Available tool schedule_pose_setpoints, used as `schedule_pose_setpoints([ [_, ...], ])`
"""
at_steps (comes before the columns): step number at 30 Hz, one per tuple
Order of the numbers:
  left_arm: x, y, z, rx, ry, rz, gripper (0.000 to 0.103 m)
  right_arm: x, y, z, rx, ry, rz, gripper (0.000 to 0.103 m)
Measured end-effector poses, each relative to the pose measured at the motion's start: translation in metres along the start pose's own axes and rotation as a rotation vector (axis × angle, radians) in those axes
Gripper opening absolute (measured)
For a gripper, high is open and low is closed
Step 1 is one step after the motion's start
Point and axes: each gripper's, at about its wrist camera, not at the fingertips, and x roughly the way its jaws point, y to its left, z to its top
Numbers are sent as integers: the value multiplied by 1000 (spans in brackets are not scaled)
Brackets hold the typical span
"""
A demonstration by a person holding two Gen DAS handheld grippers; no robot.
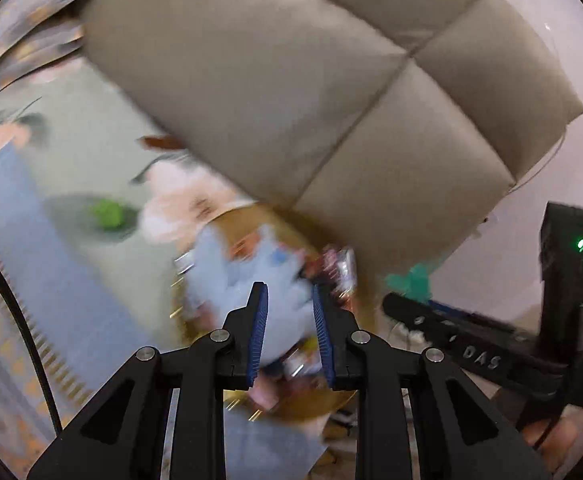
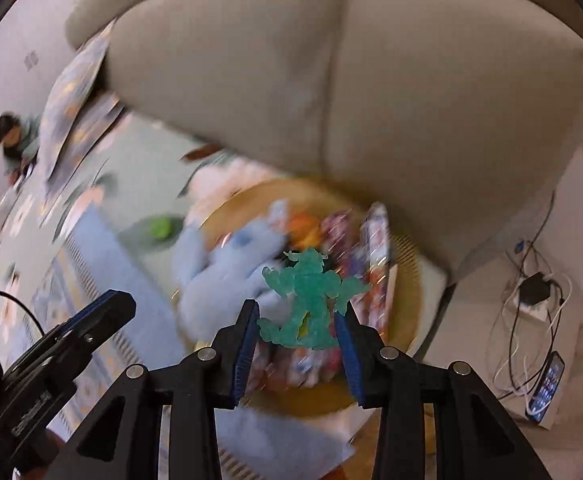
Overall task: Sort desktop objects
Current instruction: 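Carry the yellow bar and teal figurine to the gold tray and release both, then move the right tool to the green figurine and grasp it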
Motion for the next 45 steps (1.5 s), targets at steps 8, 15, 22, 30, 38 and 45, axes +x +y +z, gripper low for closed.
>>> schedule_pose_setpoints([
  [8,37,33,-7,-211,110,-19,35,37,-43,-8,45,159,108,70],
  [15,-2,65,-17,-301,79,71,35,44,-43,-11,65,194,166,70],
  [22,-31,105,-27,-371,62,181,35,45,3,-4,-37,196,233,70],
  [30,-47,137,-41,-453,51,223,35,58,76,-1,-173,221,323,70],
  [38,-64,176,-46,-538,28,271,35,89,154,20,-232,190,328,70],
  [45,-80,216,-47,-594,21,319,35,161,205,45,-135,208,212,70],
])
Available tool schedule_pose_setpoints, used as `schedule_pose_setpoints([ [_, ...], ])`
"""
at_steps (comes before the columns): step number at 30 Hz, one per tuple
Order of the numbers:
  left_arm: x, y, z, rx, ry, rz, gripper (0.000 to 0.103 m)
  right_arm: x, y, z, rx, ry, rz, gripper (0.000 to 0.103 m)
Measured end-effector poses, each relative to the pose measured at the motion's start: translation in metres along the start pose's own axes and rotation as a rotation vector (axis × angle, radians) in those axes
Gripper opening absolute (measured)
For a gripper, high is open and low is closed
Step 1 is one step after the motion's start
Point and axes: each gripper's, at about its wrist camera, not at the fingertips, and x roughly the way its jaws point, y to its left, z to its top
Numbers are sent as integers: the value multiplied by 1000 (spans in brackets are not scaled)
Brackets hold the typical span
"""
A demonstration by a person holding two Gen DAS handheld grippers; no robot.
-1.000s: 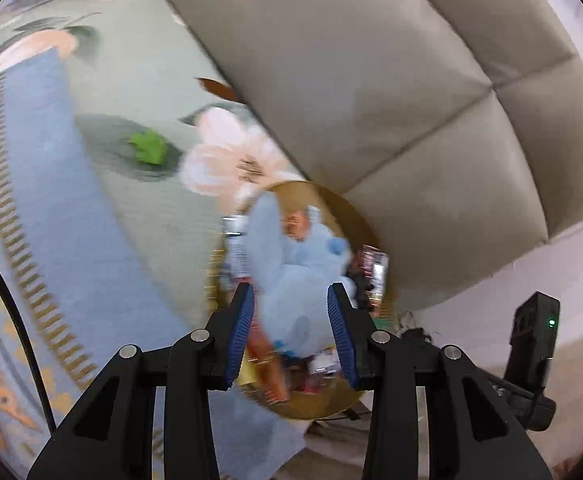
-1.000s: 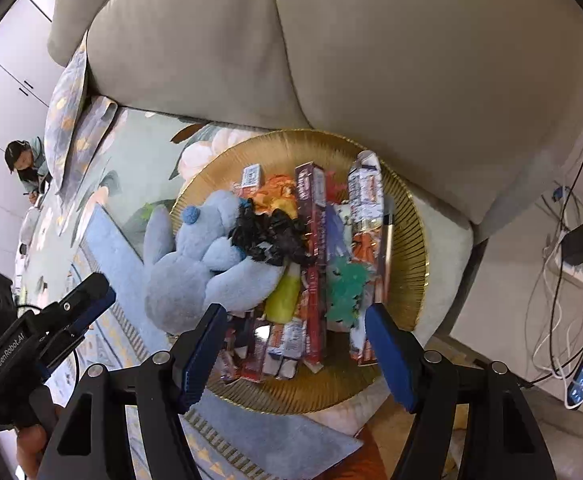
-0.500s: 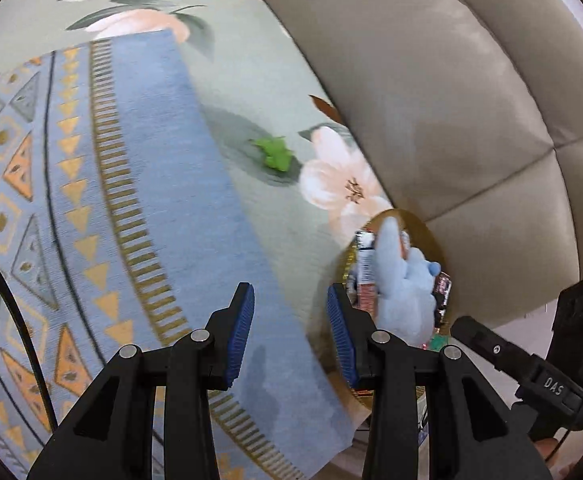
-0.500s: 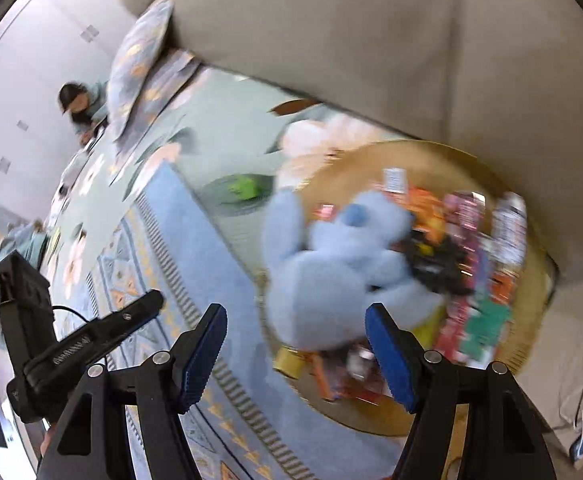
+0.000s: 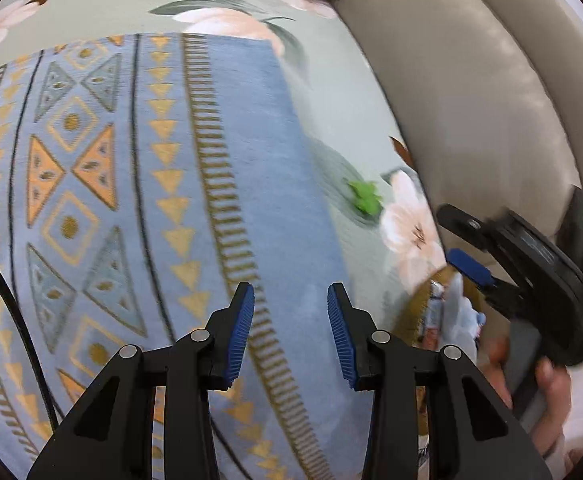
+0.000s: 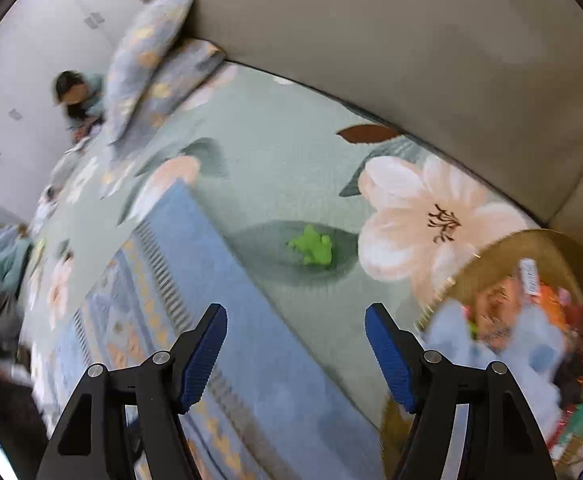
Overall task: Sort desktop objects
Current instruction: 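Move the right tool to the green figurine and grasp it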
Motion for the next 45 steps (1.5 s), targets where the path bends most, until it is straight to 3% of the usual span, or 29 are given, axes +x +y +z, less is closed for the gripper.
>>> schedule_pose_setpoints([
  [3,4,15,9,-21,4,16,35,43,-3,18,78,43,-37,70],
  [8,21,36,23,-75,24,21,35,95,-7,37,105,85,-129,70],
  [16,44,46,36,-103,46,12,35,126,-3,37,55,126,-185,70],
  [19,49,46,38,-104,52,12,35,129,1,37,15,130,-228,58],
  [21,51,45,40,-102,54,12,35,127,3,38,6,117,-239,45],
  [22,51,43,41,-99,55,11,35,125,2,38,5,110,-240,33],
  [31,36,31,37,-52,39,6,35,98,0,37,31,98,-182,31],
  [39,9,8,14,-2,15,-3,35,18,2,5,8,57,-62,31],
  [45,-12,-32,-3,106,14,-19,35,-43,-6,-24,-19,38,-24,31],
])
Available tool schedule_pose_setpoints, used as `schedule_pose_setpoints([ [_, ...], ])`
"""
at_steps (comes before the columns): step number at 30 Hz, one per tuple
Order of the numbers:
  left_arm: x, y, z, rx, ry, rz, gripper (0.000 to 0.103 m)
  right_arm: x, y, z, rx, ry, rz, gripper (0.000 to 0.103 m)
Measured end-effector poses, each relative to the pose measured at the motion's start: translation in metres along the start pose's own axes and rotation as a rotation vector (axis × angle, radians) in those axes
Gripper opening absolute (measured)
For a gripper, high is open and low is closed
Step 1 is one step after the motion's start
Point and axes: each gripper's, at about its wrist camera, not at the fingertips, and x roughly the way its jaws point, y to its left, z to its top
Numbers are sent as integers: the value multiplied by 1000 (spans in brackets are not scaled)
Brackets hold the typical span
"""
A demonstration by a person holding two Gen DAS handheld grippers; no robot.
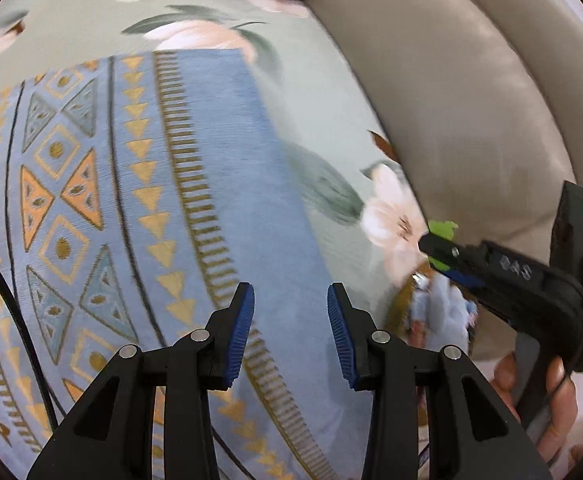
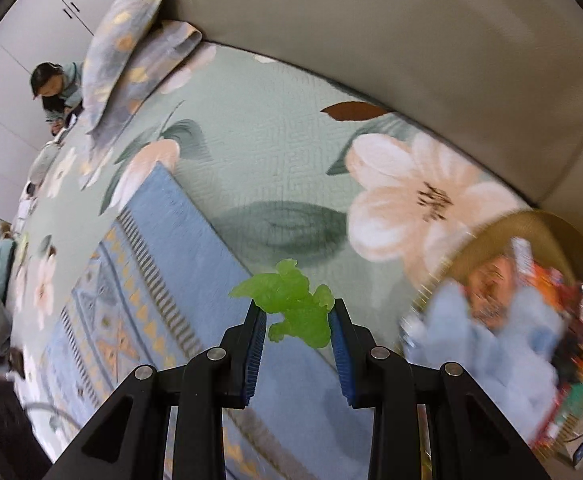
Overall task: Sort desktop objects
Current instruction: 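Carry the green figurine to the gold tray and open the right tool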
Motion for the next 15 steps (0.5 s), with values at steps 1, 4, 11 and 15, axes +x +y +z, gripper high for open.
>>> schedule_pose_setpoints([
  [1,-2,-8,-2,17,5,-8,35,-8,-5,-5,-1,-3,3,31],
  [4,0,-35,-10,68,26,-39,35,-39,-30,-25,12,-15,4,31],
  [11,14,-84,-37,181,106,-105,35,-102,-112,-52,121,-89,-127,31],
  [15,24,-100,-48,219,144,-126,35,-119,-145,-52,186,-130,-166,32],
])
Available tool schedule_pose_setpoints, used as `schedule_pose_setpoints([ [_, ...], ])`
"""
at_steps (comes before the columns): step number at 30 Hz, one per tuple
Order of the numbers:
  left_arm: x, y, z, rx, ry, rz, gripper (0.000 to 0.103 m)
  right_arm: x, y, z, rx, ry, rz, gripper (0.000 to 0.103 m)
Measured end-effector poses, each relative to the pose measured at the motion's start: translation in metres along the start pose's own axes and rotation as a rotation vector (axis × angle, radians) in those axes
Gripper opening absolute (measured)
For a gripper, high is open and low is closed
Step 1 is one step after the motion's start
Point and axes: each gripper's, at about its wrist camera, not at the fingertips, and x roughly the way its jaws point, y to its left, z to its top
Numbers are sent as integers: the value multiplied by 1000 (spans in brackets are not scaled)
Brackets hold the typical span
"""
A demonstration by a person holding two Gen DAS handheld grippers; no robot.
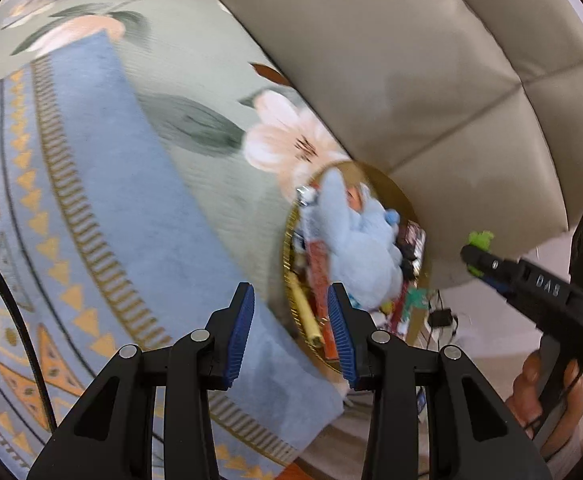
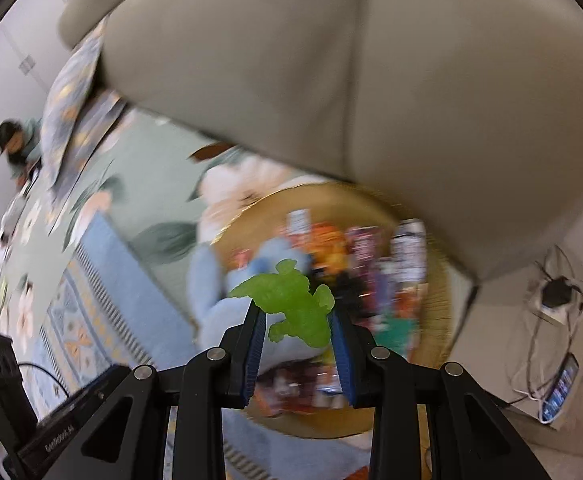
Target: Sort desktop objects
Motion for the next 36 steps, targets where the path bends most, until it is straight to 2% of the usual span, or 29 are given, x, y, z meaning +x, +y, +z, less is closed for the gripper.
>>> schedule_pose_setpoints([
  [3,8,-9,-2,21,12,3,35,2,-21,0,68,-28,37,33],
  [4,9,-10,-3,22,15,5,35,8,-28,-1,95,9,69,42],
  [5,10,-12,-4,22,16,7,35,12,-34,-2,122,37,91,47],
  [8,9,-13,-8,23,15,22,35,15,-44,-9,168,57,91,48],
  [13,1,-2,-15,-12,-5,41,35,18,-29,-15,135,103,131,49],
  [15,-3,4,-18,-25,-16,53,35,16,-14,-19,112,107,165,49],
  [19,-17,27,-29,-64,-37,94,35,19,36,-35,-11,141,238,50],
  [24,-46,78,-49,-181,-85,165,35,29,112,-65,-169,219,331,50],
  [26,-60,102,-60,-229,-104,205,35,31,147,-79,-256,217,354,50],
  [27,-69,114,-66,-246,-114,235,35,33,161,-86,-298,212,354,50],
  [30,-93,146,-88,-246,-125,395,35,47,211,-116,-475,215,328,51],
  [32,-112,175,-111,-260,-133,514,36,58,238,-143,-590,195,307,51],
  [35,-130,219,-142,-307,-128,652,36,83,273,-186,-744,177,280,51],
  [36,-136,233,-153,-312,-128,728,36,91,284,-200,-784,172,262,51],
])
